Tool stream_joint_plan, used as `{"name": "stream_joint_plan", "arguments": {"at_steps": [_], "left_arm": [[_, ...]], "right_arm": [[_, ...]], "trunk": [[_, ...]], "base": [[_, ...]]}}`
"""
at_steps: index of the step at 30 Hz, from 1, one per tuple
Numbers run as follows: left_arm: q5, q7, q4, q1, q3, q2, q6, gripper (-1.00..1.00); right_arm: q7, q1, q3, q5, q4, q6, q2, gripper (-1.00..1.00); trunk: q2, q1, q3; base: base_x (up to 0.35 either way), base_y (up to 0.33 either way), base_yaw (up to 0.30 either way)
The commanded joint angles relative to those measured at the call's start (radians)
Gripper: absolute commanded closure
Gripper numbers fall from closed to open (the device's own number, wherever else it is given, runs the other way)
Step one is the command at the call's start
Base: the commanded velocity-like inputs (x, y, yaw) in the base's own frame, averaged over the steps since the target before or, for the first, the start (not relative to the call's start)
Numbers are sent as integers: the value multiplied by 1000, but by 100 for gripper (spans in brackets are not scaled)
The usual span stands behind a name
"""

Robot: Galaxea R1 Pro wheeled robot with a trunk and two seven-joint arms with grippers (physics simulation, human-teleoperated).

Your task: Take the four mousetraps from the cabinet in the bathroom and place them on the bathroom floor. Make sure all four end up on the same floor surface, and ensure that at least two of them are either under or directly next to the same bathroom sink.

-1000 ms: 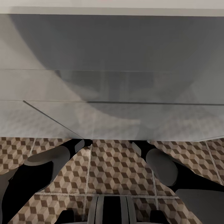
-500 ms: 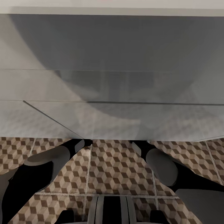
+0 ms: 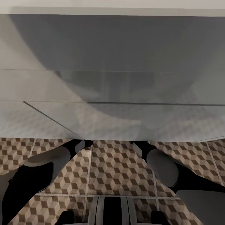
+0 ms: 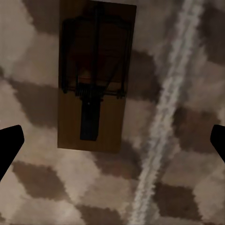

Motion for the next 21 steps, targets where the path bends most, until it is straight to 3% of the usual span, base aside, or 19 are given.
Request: {"name": "stream_joint_plan", "arguments": {"at_steps": [1, 21], "left_arm": [[10, 6, -1, -32, -8, 0, 2, -100], [10, 6, -1, -32, -8, 0, 2, -100]], "right_arm": [[0, -41, -2, 10, -2, 7, 1, 100], [-3, -41, -2, 10, -3, 1, 1, 100]], "trunk": [[0, 0, 0], [0, 0, 0]], "base": [[0, 0, 0], [0, 0, 0]]}}
